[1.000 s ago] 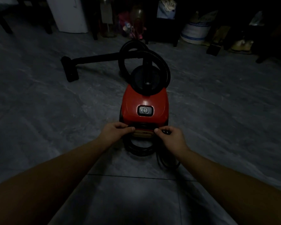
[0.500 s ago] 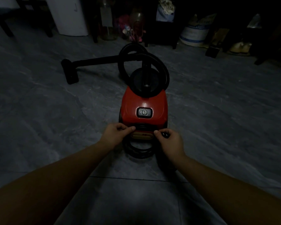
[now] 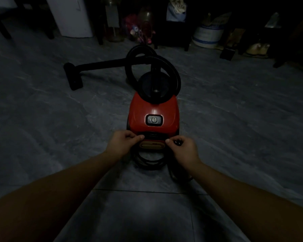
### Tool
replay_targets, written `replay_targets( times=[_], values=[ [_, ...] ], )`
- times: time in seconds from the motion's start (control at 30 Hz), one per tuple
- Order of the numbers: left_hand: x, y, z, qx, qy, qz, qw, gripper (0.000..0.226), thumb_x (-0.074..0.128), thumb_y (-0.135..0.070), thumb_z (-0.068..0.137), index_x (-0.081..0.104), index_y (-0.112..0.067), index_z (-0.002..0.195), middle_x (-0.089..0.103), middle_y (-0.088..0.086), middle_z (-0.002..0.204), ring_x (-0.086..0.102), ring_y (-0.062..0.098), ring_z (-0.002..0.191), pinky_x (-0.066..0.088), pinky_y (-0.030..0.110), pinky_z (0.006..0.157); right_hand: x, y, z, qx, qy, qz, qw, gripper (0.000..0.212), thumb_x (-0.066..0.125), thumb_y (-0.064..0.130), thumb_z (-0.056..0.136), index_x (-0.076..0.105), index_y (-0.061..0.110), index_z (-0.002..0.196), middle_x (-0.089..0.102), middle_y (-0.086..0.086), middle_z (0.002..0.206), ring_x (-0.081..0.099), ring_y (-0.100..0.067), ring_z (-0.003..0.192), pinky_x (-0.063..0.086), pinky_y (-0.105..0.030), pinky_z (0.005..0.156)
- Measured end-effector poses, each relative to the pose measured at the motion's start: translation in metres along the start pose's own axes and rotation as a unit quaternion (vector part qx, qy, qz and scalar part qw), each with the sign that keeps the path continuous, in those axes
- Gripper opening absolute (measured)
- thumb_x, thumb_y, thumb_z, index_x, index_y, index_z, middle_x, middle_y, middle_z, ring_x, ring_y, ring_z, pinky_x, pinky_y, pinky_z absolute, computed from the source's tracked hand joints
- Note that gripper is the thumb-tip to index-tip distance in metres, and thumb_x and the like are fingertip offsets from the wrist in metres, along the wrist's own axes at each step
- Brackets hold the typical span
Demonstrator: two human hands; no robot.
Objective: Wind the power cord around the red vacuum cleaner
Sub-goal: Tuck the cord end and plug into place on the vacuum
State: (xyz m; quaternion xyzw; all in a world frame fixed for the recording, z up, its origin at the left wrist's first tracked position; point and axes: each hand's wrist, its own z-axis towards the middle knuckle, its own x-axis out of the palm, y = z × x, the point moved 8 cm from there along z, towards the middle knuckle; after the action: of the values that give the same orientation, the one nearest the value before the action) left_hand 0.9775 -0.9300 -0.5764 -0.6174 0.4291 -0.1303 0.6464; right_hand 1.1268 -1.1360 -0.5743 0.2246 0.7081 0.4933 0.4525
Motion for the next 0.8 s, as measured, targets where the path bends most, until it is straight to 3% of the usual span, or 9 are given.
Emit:
replay_targets(
  times=[0.13, 0.33, 0.57, 0.8],
  values=[
    [0.001, 0.000, -0.006, 0.004, -0.003, -0.009, 1.000, 0.020, 0.080, -0.027, 0.080, 0.072, -0.011, 0.072, 0.067, -0.017, 0.053, 0.061, -0.007, 0.049, 0.042, 0.006, 0.047, -0.002, -0.001, -0.002, -0.007, -0.014, -0.008, 1.000, 0.014, 0.077, 0.029, 0.083, 0.077, 0.016, 0.088, 0.074, 0.006, 0.085, 0.069, -0.008, 0.084, 0.055, -0.029, 0.080],
    [0.002, 0.006, -0.012, -0.008, -0.006, -0.015, 1.000, 0.016, 0.080, -0.034, 0.079, 0.073, -0.021, 0.074, 0.072, -0.018, 0.063, 0.065, -0.008, 0.059, 0.045, 0.005, 0.050, 0.000, -0.004, -0.004, 0.006, -0.021, 0.006, 1.000, 0.014, 0.078, 0.029, 0.083, 0.078, 0.016, 0.086, 0.076, 0.002, 0.086, 0.071, -0.015, 0.086, 0.058, -0.041, 0.086],
    [-0.001, 0.015, -0.002, -0.043, 0.005, 0.020, 0.999, 0.037, 0.079, -0.047, 0.076, 0.075, -0.009, 0.073, 0.072, 0.007, 0.067, 0.060, 0.000, 0.052, 0.046, 0.012, 0.047, 0.000, -0.003, -0.008, -0.009, -0.042, -0.011, 0.999, 0.015, 0.076, 0.036, 0.083, 0.074, 0.020, 0.083, 0.073, 0.006, 0.083, 0.069, -0.012, 0.083, 0.059, -0.039, 0.082],
    [-0.002, 0.010, 0.005, -0.056, 0.042, 0.050, 0.996, 0.031, 0.079, -0.045, 0.077, 0.076, -0.015, 0.071, 0.072, -0.006, 0.062, 0.064, -0.003, 0.054, 0.048, 0.009, 0.049, 0.001, -0.005, -0.003, 0.003, -0.005, 0.022, 1.000, 0.015, 0.077, 0.031, 0.083, 0.075, 0.016, 0.083, 0.075, 0.001, 0.085, 0.071, -0.016, 0.087, 0.058, -0.043, 0.087]
  ],
)
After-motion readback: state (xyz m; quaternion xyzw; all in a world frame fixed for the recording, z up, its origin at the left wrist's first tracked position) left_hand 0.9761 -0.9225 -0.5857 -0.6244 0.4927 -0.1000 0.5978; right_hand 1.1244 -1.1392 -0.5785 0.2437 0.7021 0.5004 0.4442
